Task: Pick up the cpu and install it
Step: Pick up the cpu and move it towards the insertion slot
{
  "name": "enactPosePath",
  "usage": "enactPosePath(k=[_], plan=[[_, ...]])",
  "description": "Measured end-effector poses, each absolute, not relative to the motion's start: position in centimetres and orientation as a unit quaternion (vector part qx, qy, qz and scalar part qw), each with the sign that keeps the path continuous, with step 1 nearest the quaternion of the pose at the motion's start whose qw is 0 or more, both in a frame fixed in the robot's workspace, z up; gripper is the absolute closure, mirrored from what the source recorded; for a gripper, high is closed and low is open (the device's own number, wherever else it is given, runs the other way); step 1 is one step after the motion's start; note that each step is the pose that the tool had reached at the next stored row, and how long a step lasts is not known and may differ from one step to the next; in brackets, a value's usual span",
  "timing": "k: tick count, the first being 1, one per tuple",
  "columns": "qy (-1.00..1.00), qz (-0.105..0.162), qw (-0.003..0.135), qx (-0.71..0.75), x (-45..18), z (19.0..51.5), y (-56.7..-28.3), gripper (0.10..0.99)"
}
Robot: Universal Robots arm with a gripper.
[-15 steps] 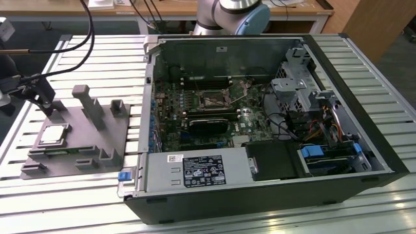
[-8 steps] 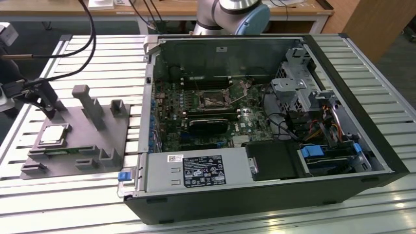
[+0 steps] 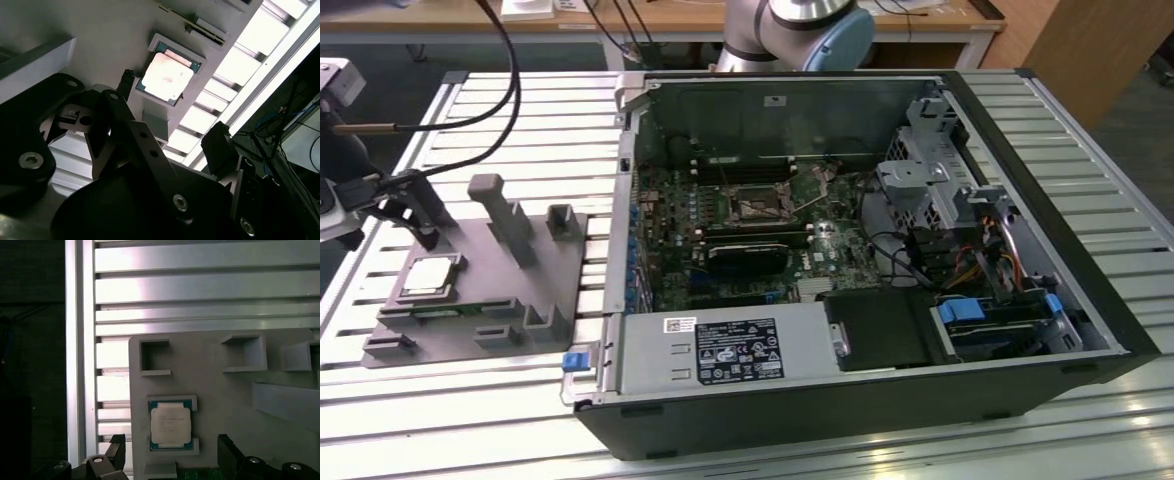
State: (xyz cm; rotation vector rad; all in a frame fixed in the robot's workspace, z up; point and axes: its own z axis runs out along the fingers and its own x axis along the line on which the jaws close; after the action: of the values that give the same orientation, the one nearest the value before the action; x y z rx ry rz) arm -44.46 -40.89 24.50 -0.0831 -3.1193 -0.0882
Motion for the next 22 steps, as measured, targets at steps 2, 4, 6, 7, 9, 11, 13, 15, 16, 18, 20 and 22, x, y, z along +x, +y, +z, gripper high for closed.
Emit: enactPosePath(k=[2, 4, 6, 7, 9, 11, 13, 15, 16, 18, 20, 22], plan=[[-0.999, -0.028, 0.010, -0.026, -44.5, 24.2, -40.9, 0.267], [-0.999, -0.028, 0.010, -0.026, -44.5, 23.9, -40.9, 0.267], [-0.999, -0.028, 0.010, -0.026, -44.5, 23.6, -40.9, 0.267], [-0.999, -0.028, 0.010, -0.026, -44.5, 23.3, -40.9, 0.267], [-0.999, -0.028, 0.010, -0.025, -44.5, 23.0, -40.8, 0.267], [-0.999, -0.028, 0.010, -0.024, -44.5, 22.7, -40.8, 0.267], [-0.999, -0.028, 0.010, -0.023, -44.5, 22.3, -40.8, 0.267], [-0.999, -0.028, 0.010, -0.022, -44.5, 22.0, -40.8, 0.267], [-0.999, -0.028, 0.010, -0.022, -44.5, 21.8, -40.8, 0.267], [-0.999, -0.028, 0.010, -0.022, -44.5, 21.6, -40.8, 0.267], [-0.999, -0.028, 0.010, -0.022, -44.5, 21.4, -40.8, 0.267], [-0.999, -0.028, 0.010, -0.022, -44.5, 21.1, -40.8, 0.267]])
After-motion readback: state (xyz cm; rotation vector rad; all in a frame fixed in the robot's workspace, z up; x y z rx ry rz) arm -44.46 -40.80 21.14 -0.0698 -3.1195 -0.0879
